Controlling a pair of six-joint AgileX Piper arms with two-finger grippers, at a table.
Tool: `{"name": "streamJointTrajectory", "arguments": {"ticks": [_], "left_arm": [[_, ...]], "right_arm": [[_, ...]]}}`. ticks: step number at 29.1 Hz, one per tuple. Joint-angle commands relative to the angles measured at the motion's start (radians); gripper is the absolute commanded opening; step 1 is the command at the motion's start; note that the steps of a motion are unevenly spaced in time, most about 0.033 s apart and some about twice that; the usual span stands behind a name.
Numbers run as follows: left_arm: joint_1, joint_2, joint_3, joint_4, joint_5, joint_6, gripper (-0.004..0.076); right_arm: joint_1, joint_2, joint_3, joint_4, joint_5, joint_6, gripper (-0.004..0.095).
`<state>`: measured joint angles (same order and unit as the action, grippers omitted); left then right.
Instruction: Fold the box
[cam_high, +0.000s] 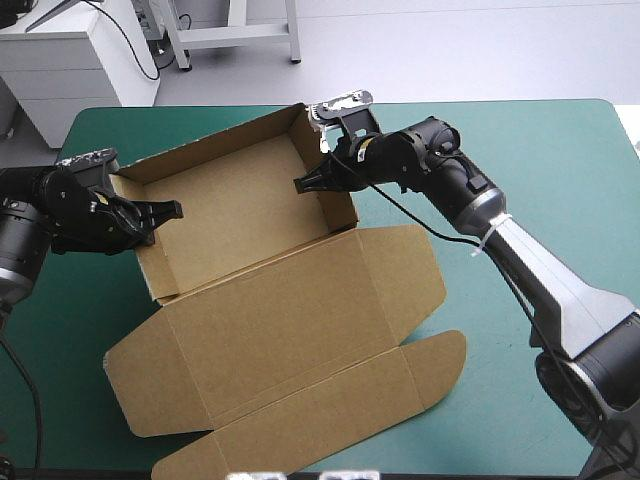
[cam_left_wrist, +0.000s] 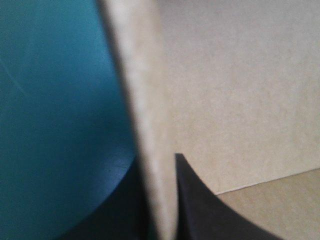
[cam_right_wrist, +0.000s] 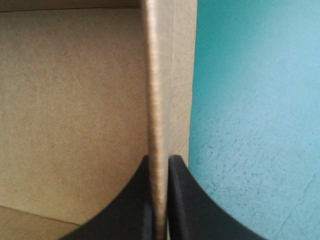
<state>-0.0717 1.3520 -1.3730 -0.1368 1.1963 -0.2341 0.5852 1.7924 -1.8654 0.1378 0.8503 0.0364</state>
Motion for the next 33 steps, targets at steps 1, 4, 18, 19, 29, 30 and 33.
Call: {"name": "streamJointTrajectory", "arguments": {"ticks": [1, 4, 18, 19, 29, 30, 33], "left_arm": [[-0.009, -0.024, -0.030, -0.079, -0.112, -0.002, -0.0008], [-0.009, -0.024, -0.034, -0.146, -0.186, 0.021, -0.0008], [-0.183, 0.249, -0.443, 0.014, -0.001, 0.032, -0.0008], [-0.198, 0.268, -0.453, 0.023, 0.001, 0.032, -0.0008], [-0.320, 0.448, -0.458, 0.074, 0.010, 0.032, -0.0008], [-0.320, 0.465, -0.458, 0.066, 0.012, 0.032, -0.0008], [-0.318, 0.498, -0.454, 0.016, 0.018, 0.032, -0.0008]], "right_arm": [[0.012, -0.063, -0.031, 0.024, -0.032, 0.032, -0.0012], [0.011, -0.063, -0.031, -0.040, 0.021, 0.052, -0.0014], [-0.060, -0.095, -0.031, -0.228, 0.333, 0.128, -0.0014], [-0.067, -0.093, -0.031, -0.232, 0.352, 0.128, -0.0014], [-0.152, -0.043, -0.006, -0.072, 0.401, 0.139, -0.0014], [-0.152, -0.037, 0.011, -0.082, 0.401, 0.139, -0.0014], [-0.152, -0.023, 0.087, -0.100, 0.401, 0.139, -0.0014]]}}
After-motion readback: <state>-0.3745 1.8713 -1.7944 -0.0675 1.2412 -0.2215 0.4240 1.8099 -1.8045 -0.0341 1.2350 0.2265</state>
